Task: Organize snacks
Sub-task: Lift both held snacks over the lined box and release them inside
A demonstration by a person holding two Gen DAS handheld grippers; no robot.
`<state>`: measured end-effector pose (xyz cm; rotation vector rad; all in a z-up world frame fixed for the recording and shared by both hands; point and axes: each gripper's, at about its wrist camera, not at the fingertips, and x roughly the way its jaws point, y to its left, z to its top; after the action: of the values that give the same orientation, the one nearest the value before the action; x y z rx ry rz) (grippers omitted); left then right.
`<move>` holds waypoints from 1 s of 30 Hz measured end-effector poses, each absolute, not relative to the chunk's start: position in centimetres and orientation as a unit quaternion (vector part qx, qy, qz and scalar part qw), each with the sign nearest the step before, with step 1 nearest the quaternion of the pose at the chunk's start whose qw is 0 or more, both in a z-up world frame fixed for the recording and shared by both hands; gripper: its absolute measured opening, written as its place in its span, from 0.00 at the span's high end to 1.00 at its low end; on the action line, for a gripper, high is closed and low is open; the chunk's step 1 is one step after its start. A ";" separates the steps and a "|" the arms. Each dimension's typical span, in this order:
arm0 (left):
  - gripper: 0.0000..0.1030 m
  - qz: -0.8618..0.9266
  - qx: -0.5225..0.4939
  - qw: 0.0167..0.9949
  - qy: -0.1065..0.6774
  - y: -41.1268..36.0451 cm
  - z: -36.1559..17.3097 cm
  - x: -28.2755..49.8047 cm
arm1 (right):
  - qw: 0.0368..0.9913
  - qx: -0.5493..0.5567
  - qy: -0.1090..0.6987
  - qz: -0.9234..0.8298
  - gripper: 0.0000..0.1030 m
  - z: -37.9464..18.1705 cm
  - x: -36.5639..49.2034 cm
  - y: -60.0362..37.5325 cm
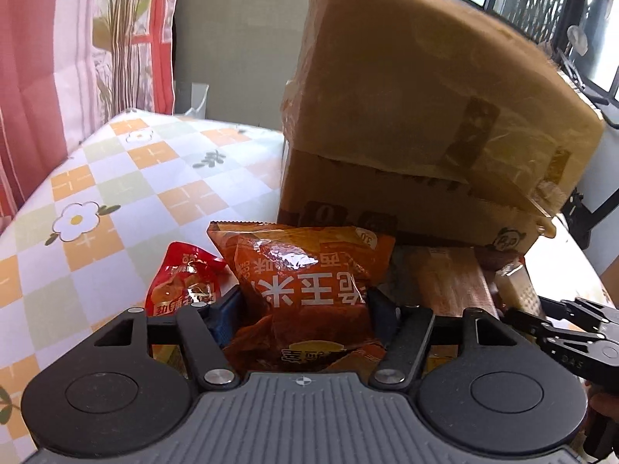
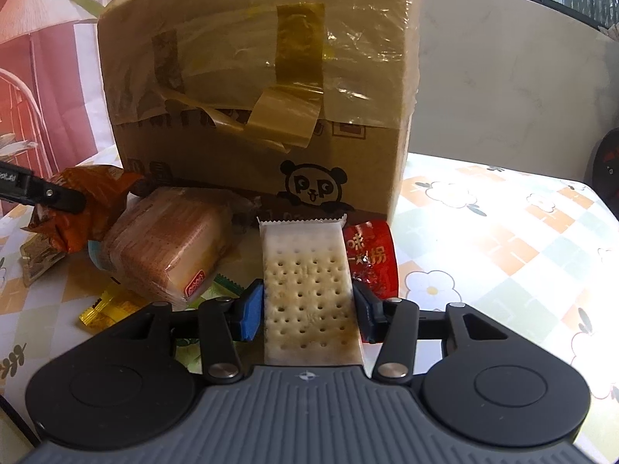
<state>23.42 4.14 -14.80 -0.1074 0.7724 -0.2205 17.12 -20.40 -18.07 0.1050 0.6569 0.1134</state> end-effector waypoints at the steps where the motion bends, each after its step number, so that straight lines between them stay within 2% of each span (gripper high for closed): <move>1: 0.33 -0.107 -0.049 0.921 0.371 4.1 -14.6 23.0 | 0.943 0.051 0.323 0.055 0.51 -18.1 17.1 -20.4; 9: 0.33 -0.111 -0.051 0.928 0.352 4.2 -12.8 21.4 | 0.941 0.056 0.331 0.044 0.52 -16.9 16.6 -20.4; 18: 0.33 -0.126 -0.039 0.936 0.326 3.4 -10.5 20.0 | 0.952 0.078 0.291 0.043 0.52 -13.5 14.2 -21.8; 30: 0.33 -0.148 -0.029 0.956 0.252 2.4 -5.1 20.0 | 0.971 0.084 0.213 0.066 0.52 -7.0 13.3 -22.7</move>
<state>20.01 2.35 -5.06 -0.0581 0.5115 -0.2994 13.26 -22.72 -6.95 0.1696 0.4304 0.1323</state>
